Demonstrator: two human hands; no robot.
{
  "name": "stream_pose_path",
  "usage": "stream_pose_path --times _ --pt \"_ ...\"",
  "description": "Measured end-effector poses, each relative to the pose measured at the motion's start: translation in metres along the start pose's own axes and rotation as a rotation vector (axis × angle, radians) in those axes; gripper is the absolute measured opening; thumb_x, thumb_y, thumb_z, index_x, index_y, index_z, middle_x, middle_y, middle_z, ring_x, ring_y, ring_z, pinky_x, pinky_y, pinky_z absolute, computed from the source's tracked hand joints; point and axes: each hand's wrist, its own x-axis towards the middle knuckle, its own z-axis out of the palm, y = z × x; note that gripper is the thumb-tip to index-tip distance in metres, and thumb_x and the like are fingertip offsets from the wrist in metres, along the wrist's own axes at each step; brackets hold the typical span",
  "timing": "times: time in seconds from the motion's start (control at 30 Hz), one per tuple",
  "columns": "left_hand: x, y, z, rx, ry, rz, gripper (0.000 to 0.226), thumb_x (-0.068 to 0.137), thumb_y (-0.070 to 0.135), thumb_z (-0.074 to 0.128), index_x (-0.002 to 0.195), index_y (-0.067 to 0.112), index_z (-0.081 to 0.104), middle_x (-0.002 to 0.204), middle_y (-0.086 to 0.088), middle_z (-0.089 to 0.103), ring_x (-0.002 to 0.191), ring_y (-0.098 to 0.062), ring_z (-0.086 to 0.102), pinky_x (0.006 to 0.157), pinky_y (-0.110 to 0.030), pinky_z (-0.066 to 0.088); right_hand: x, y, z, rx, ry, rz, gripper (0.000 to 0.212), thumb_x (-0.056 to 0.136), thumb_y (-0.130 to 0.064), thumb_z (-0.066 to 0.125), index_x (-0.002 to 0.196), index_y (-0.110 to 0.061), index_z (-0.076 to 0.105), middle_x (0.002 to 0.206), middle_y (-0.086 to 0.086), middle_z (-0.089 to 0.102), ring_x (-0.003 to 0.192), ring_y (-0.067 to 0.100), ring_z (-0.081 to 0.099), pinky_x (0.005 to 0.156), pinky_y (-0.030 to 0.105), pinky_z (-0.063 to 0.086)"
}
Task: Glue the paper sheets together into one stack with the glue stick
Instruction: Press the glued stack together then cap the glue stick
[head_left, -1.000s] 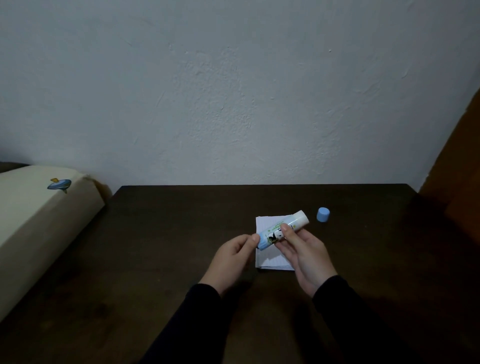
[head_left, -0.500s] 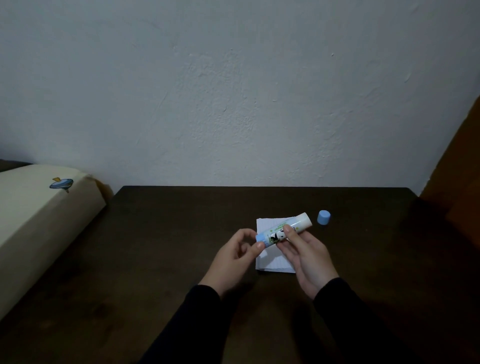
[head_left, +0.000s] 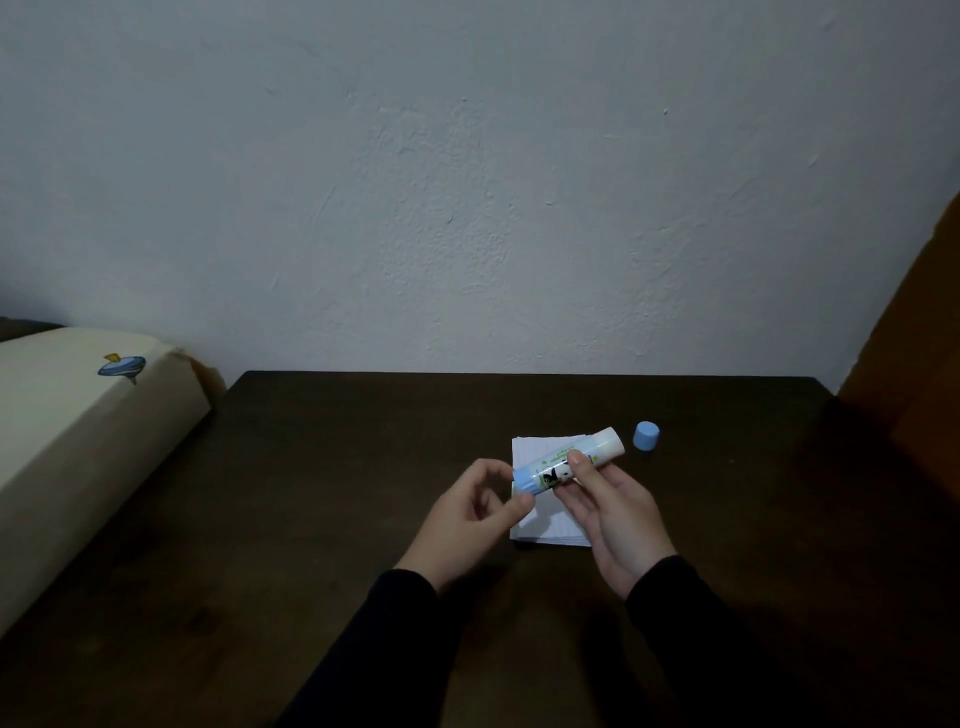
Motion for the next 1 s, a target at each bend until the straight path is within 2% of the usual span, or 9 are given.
stream_pose_path --times 0.1,0.2,0.4,0.53,0.6,0.73,0.83,0.93,1.0 --pt "0.0004 -0.0013 0.0000 -0.007 -0.013 0.001 0.020 0.087 0.037 0.066 0.105 0.033 0.059 0.059 0.011 0.047 0.059 -0.008 0.044 0.058 -0.026 0.039 0.0015 0.0002 -0.0010 0.005 -0.004 0.007 0.011 0.092 -0.011 0.060 0.102 -0.012 0.062 0.109 0.011 0.068 0.104 0.020 0.065 0.091 0.032 0.049" --pt "0.0011 -0.0031 0.0006 -0.032 -0.030 -0.023 0.016 0.088 0.048 0.061 0.100 0.038 0.061 0.065 0.006 0.048 0.063 -0.013 0.044 0.060 -0.031 0.037 0.0022 0.0004 -0.0011 0.015 -0.021 0.006 0.013 0.091 -0.011 0.060 0.104 -0.010 0.063 0.108 0.011 0.070 0.103 0.020 0.066 0.087 0.030 0.051" --pt "0.0008 -0.0001 0.0023 -0.075 -0.028 -0.084 0.026 0.097 0.046 0.047 0.086 0.033 0.068 0.062 0.019 0.054 0.065 -0.006 0.048 0.064 -0.028 0.037 0.0019 0.0031 -0.0004 0.011 -0.031 0.001 0.013 0.092 -0.010 0.059 0.104 -0.008 0.064 0.107 0.012 0.070 0.102 0.020 0.067 0.085 0.029 0.052" --pt "0.0006 -0.0002 0.0013 -0.029 0.019 -0.026 0.017 0.094 0.045 0.051 0.102 0.035 0.063 0.075 0.016 0.059 0.070 -0.004 0.051 0.066 -0.025 0.041 0.0018 0.0020 0.0001 0.010 -0.008 0.003 0.010 0.092 -0.009 0.059 0.101 -0.009 0.063 0.105 0.012 0.070 0.102 0.021 0.066 0.090 0.032 0.051" --pt "0.0007 -0.0005 0.0008 -0.011 0.025 0.009 0.018 0.090 0.046 0.059 0.104 0.035 0.062 0.069 0.008 0.054 0.065 -0.007 0.048 0.062 -0.027 0.040 0.0006 0.0011 0.0004 0.009 0.000 0.004 0.008 0.092 -0.008 0.058 0.098 -0.012 0.062 0.104 0.010 0.069 0.101 0.020 0.065 0.095 0.034 0.049" --pt "0.0020 -0.0014 0.0018 -0.017 0.028 0.003 0.017 0.087 0.039 0.065 0.103 0.031 0.063 0.058 0.013 0.046 0.059 -0.006 0.044 0.060 -0.029 0.039 0.0000 0.0004 0.0003 -0.004 0.006 0.022 0.009 0.092 -0.009 0.059 0.099 -0.015 0.062 0.105 0.010 0.068 0.101 0.020 0.065 0.096 0.035 0.049" --pt "0.0029 -0.0015 0.0020 -0.026 0.011 -0.027 0.016 0.092 0.042 0.058 0.100 0.030 0.066 0.065 0.011 0.054 0.063 -0.007 0.048 0.062 -0.027 0.039 0.0001 0.0009 0.0006 -0.012 0.002 0.022 0.009 0.092 -0.010 0.060 0.099 -0.014 0.063 0.105 0.010 0.069 0.100 0.019 0.066 0.090 0.032 0.050" --pt "0.0023 0.0016 0.0022 -0.026 0.002 -0.087 0.027 0.096 0.043 0.049 0.091 0.026 0.068 0.060 0.020 0.056 0.060 0.001 0.049 0.062 -0.023 0.039 -0.0003 0.0024 0.0009 -0.028 -0.007 0.022 0.008 0.092 -0.010 0.060 0.098 -0.014 0.063 0.104 0.010 0.070 0.099 0.018 0.067 0.085 0.030 0.052" --pt "0.0015 0.0034 0.0021 -0.026 0.001 -0.100 0.029 0.097 0.044 0.046 0.088 0.027 0.067 0.058 0.021 0.056 0.058 0.003 0.049 0.062 -0.022 0.038 -0.0006 0.0029 0.0014 -0.035 -0.004 0.024 0.008 0.092 -0.010 0.060 0.098 -0.014 0.063 0.104 0.009 0.070 0.099 0.019 0.067 0.087 0.031 0.052"
